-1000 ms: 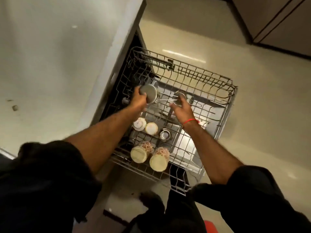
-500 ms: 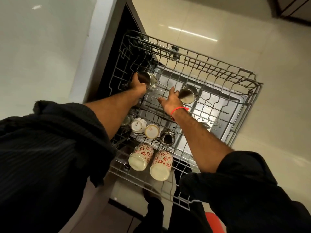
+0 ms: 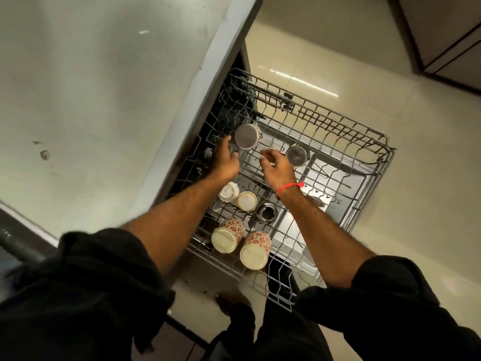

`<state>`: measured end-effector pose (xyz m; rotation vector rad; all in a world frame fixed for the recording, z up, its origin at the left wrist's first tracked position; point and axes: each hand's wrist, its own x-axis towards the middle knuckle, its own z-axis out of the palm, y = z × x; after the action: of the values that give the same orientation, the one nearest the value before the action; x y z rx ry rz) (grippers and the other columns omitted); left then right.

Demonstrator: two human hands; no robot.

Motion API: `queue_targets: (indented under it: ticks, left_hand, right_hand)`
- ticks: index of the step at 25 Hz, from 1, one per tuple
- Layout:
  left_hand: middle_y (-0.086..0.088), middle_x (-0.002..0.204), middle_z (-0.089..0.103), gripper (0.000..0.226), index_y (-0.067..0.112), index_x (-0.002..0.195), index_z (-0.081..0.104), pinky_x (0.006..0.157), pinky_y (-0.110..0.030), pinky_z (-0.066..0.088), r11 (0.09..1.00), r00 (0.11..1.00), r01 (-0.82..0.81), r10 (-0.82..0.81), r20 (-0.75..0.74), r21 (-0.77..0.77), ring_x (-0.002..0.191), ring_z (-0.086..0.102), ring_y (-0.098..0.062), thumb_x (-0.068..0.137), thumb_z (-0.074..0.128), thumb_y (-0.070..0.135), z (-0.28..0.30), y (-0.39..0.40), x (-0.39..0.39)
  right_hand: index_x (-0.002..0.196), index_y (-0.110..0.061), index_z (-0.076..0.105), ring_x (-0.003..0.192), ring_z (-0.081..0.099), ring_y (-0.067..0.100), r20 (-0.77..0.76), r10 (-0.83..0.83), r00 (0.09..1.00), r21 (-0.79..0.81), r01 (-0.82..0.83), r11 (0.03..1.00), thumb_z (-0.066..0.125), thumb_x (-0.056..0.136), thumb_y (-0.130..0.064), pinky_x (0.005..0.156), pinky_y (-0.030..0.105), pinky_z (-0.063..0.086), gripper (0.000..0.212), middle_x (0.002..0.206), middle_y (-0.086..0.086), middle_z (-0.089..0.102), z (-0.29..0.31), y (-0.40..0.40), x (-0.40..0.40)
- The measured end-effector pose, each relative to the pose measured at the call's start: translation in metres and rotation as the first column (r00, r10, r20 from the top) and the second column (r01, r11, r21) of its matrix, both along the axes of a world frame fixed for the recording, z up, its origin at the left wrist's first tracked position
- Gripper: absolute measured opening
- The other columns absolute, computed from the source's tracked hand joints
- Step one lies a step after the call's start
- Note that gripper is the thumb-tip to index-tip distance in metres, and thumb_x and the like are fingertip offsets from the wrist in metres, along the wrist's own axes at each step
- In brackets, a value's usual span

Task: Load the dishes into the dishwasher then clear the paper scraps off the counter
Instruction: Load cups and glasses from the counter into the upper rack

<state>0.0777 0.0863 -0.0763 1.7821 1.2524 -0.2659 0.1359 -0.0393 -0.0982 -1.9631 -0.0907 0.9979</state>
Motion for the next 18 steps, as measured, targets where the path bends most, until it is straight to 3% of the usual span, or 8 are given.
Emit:
queue_targets:
  ticks: [3,6,9,12,14,18]
  left_hand:
    - [-0.007,0.149,0.046,0.05,0.027,0.154,0.033,0.101,-0.038,0.046,0.998,0.996,0.055,-0.057,0.07,0.031,0.127,0.053,-0.022,0.106,0.044,0.016,0.038,-0.023,-0.059]
    - [-0.004,0.134,0.06,0.037,0.017,0.143,0.05,0.104,-0.036,0.05,0.989,0.962,-0.031,-0.01,0.273,0.145,0.116,0.06,-0.012,0.106,0.043,0.014,0.069,-0.04,-0.13]
    - [-0.002,0.121,0.067,0.032,0.01,0.129,0.06,0.09,-0.035,0.057,0.949,0.868,-0.236,0.111,0.485,0.206,0.099,0.069,-0.013,0.105,0.039,0.008,0.099,-0.052,-0.211]
    - [-0.002,0.117,0.068,0.03,0.01,0.125,0.061,0.079,-0.026,0.055,0.888,0.785,-0.405,0.215,0.581,0.219,0.091,0.07,-0.015,0.103,0.041,0.002,0.126,-0.059,-0.292]
    - [-0.002,0.118,0.067,0.03,0.013,0.124,0.062,0.082,-0.025,0.055,0.824,0.745,-0.504,0.264,0.612,0.258,0.093,0.069,-0.017,0.102,0.046,-0.001,0.142,-0.057,-0.357]
    - [0.003,0.123,0.064,0.03,0.013,0.126,0.061,0.087,-0.034,0.057,0.636,0.675,-0.681,0.354,0.648,0.362,0.095,0.068,-0.014,0.098,0.057,0.002,0.168,-0.056,-0.499]
  right_hand:
    - [0.106,-0.02,0.069,0.085,0.068,0.018,0.088,0.092,0.992,0.075,-0.098,0.992,0.055,0.097,-0.03,0.078,0.047,0.058,0.019,0.092,0.001,0.072,0.024,-0.008,-0.039]
    - [0.083,-0.017,0.069,0.064,0.062,0.02,0.254,0.205,0.945,0.107,-0.239,0.965,0.055,0.097,-0.036,0.063,0.046,0.053,0.027,0.068,0.003,0.066,0.058,-0.005,-0.09]
    - [0.076,-0.011,0.063,0.058,0.052,0.015,0.333,0.243,0.911,0.224,-0.327,0.918,0.057,0.098,-0.029,0.058,0.041,0.046,0.029,0.061,0.006,0.058,0.1,0.009,-0.155]
    - [0.078,-0.013,0.066,0.059,0.053,0.013,0.347,0.286,0.893,0.315,-0.398,0.862,0.056,0.098,-0.028,0.06,0.032,0.044,0.027,0.062,0.003,0.059,0.14,0.026,-0.227]
    - [0.081,-0.016,0.07,0.058,0.054,0.007,0.348,0.357,0.867,0.359,-0.475,0.804,0.057,0.098,-0.027,0.059,0.023,0.043,0.024,0.06,-0.005,0.06,0.164,0.038,-0.285]
    - [0.08,-0.013,0.07,0.053,0.052,0.004,0.335,0.564,0.755,0.43,-0.655,0.622,0.056,0.099,-0.025,0.059,0.02,0.042,0.026,0.054,-0.005,0.057,0.197,0.058,-0.411]
